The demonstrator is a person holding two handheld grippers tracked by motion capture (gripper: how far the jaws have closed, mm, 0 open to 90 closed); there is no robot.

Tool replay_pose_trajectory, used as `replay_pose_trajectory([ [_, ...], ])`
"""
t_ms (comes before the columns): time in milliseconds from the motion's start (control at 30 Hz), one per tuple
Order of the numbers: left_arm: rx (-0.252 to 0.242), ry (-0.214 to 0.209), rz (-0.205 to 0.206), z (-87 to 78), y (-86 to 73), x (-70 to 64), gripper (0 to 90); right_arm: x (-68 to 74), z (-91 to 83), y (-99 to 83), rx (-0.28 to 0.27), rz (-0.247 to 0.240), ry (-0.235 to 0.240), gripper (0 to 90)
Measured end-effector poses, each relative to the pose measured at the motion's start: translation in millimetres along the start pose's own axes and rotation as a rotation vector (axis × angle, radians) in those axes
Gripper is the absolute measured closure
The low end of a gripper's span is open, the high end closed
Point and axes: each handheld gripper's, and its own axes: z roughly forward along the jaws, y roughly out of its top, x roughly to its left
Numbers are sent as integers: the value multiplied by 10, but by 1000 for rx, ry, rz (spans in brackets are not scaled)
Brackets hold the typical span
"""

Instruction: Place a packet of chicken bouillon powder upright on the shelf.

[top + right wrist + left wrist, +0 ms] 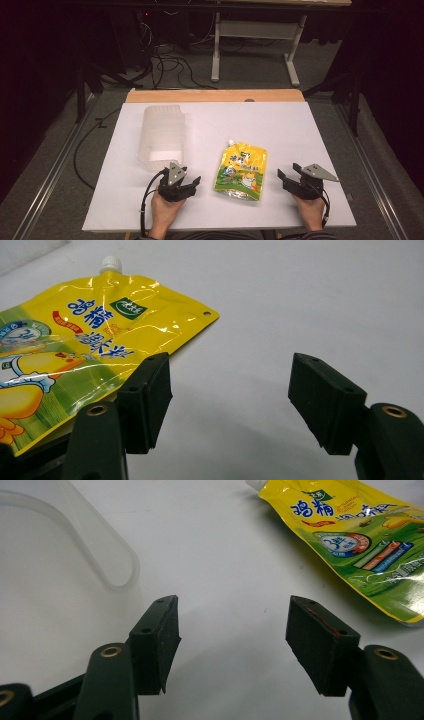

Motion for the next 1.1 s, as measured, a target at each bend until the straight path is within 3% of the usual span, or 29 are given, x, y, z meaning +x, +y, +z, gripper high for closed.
replay_pose_trajectory([
  [467,17,12,1,21,2,-1,378,-3,9,6,13,5,4,339],
  [667,-1,27,-14,42,35,-7,368,-9,6,4,7,3,2,339],
  [900,24,-3,-29,78,101,-115,358,-10,1,3,3,5,-2,336],
  [1100,18,-34,-78,103,179,-196,346,-6,11,6,12,2,-4,333],
])
